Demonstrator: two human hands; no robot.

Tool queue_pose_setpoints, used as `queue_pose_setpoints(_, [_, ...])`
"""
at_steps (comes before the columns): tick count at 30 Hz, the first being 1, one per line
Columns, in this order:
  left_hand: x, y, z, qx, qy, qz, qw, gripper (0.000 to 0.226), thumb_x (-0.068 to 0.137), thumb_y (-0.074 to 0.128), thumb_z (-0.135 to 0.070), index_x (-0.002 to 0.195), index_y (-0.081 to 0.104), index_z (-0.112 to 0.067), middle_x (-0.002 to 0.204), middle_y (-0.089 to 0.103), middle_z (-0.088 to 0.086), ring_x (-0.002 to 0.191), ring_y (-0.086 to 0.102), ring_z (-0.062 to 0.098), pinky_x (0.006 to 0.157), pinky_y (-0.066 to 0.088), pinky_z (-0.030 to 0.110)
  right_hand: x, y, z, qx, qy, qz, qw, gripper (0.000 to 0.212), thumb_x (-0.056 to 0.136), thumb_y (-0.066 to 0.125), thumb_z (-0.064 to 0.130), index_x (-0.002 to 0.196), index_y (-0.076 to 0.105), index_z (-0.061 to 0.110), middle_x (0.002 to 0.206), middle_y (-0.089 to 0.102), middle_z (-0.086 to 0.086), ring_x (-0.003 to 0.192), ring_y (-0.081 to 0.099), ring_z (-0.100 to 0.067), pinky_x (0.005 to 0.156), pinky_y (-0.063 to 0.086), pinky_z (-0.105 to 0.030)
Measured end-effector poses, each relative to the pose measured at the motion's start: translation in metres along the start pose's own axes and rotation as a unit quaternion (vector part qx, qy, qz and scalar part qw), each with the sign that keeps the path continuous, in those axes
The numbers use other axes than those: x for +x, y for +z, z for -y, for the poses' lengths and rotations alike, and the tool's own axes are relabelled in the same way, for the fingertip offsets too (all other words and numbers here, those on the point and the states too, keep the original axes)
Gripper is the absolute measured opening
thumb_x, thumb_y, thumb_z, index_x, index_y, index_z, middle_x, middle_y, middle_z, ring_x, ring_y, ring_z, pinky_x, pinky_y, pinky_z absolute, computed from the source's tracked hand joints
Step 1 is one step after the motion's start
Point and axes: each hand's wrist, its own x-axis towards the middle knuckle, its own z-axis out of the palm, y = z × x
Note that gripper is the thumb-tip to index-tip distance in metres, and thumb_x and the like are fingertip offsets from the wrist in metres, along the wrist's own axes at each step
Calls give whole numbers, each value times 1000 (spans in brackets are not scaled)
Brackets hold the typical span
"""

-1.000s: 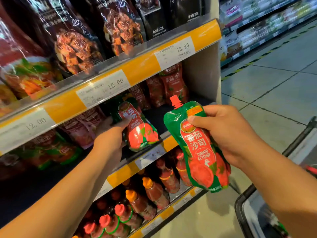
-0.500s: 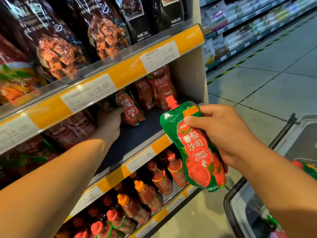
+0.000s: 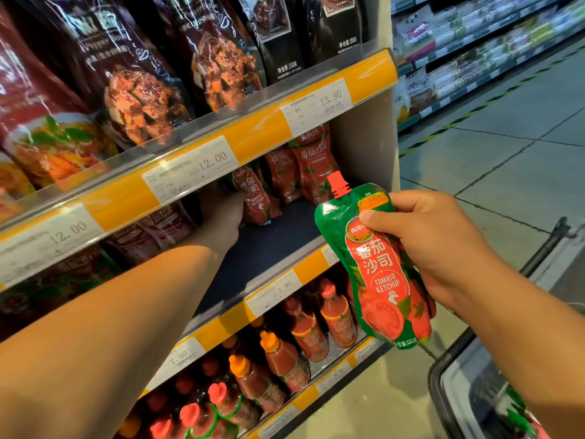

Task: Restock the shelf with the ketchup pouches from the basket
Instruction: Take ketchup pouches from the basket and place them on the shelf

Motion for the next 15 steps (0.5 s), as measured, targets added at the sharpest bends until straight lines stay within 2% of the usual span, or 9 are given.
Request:
queue_pose_setpoints(3, [0,-3,3,23,22,3,999,69,91,79,-15,151,46,-17,147,57,2,133,56,20,100,52,34,1,1,-3,-9,4,-2,1000,10,92,76,9,102,80,12,87,82,-8,77,80,-25,64,63,-34])
queue_pose_setpoints(5, [1,-6,6,46,33,0,998,74,88,81,-17,152,44,-17,151,54,4,137,53,22,106,47,33,2,2,-4,-12,5,-2,1000,11,92,76,10,102,80,12,88,82,-8,79,80,-27,70,64,-39])
queue_pose_setpoints(7, [1,-8,9,63,42,-2,997,79,83,85,-25,152,46,-20,150,55,3,136,54,23,113,46,40,3,3,-4,-14,5,-5,1000,11,92,76,10,102,80,13,88,82,-8,80,80,-27,71,64,-40])
queue_pose_setpoints(9, [3,-10,12,86,48,-5,995,79,80,86,-29,149,49,-20,147,58,3,134,56,23,111,49,46,4,4,-5,-18,5,-7,1000,11,92,77,10,102,80,13,88,82,-8,79,81,-27,70,64,-40])
queue_pose_setpoints(15, [-5,-12,17,122,76,-11,990,74,88,80,-25,153,45,-21,153,52,3,140,50,23,115,44,42,5,7,-11,-16,11,-7,1000,8,91,77,8,97,80,11,86,81,-10,78,80,-30,70,64,-40])
